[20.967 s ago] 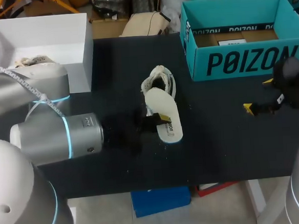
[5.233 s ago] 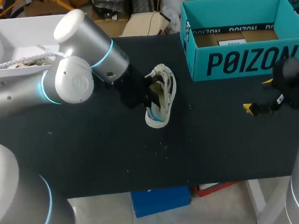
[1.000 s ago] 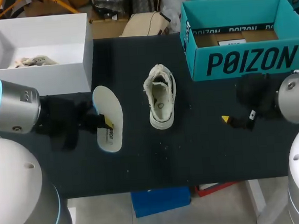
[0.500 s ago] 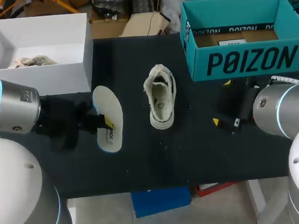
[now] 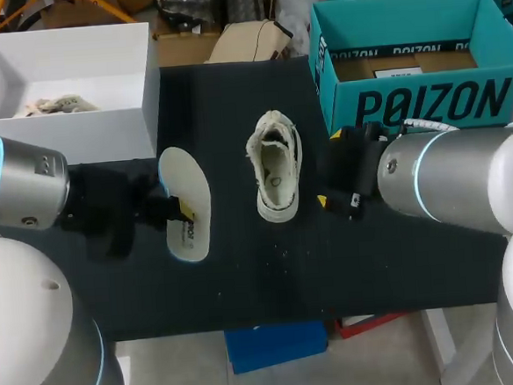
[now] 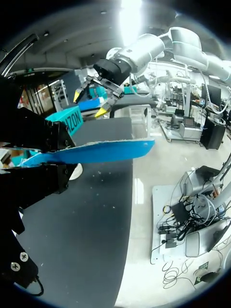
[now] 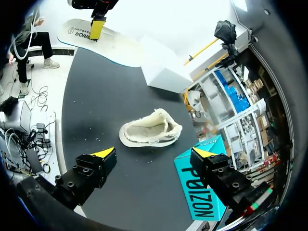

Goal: Take the shoe out of the shoebox, open the shoe tongue, remove and reinsert the insole, then place the shoe into the shoebox

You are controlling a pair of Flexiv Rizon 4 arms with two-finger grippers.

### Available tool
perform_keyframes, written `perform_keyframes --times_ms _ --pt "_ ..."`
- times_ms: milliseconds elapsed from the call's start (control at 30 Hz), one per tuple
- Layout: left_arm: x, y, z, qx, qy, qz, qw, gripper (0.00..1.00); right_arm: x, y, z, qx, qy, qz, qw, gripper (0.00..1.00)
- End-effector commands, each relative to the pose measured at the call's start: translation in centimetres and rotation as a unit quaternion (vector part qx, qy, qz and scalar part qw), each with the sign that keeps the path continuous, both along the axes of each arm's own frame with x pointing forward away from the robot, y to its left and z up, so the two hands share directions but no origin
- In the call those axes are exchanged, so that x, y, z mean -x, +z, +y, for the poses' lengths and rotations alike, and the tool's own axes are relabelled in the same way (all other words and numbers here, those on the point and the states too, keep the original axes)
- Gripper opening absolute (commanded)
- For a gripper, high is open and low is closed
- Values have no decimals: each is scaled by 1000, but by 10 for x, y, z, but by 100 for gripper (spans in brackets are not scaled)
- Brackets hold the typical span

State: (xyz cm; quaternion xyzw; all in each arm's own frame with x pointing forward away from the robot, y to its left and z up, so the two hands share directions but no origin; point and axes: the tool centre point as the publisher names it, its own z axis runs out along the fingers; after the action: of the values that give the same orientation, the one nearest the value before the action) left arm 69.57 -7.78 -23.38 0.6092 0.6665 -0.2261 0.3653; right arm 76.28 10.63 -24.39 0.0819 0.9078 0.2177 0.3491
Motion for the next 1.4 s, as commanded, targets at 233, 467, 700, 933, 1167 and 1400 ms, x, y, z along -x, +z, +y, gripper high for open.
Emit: perform_keyframes --times_ms 233,467,700,933,1167,1400 --pt "1 0 1 0 0 -1 1000 0 -68 -55 69 60 15 9 998 100" --pt "1 0 1 0 0 -1 1000 0 -95 -78 81 78 11 20 997 100" --pt "1 0 1 0 0 -1 1000 0 -123 -93 92 87 9 21 996 53" --pt "1 0 1 0 0 -1 1000 0 -154 -106 95 106 11 15 994 50" --pt "1 0 1 0 0 -1 1000 0 -171 -114 85 110 4 14 994 49" --pt "1 0 1 0 0 -1 1000 0 -168 -123 71 108 -10 19 994 49"
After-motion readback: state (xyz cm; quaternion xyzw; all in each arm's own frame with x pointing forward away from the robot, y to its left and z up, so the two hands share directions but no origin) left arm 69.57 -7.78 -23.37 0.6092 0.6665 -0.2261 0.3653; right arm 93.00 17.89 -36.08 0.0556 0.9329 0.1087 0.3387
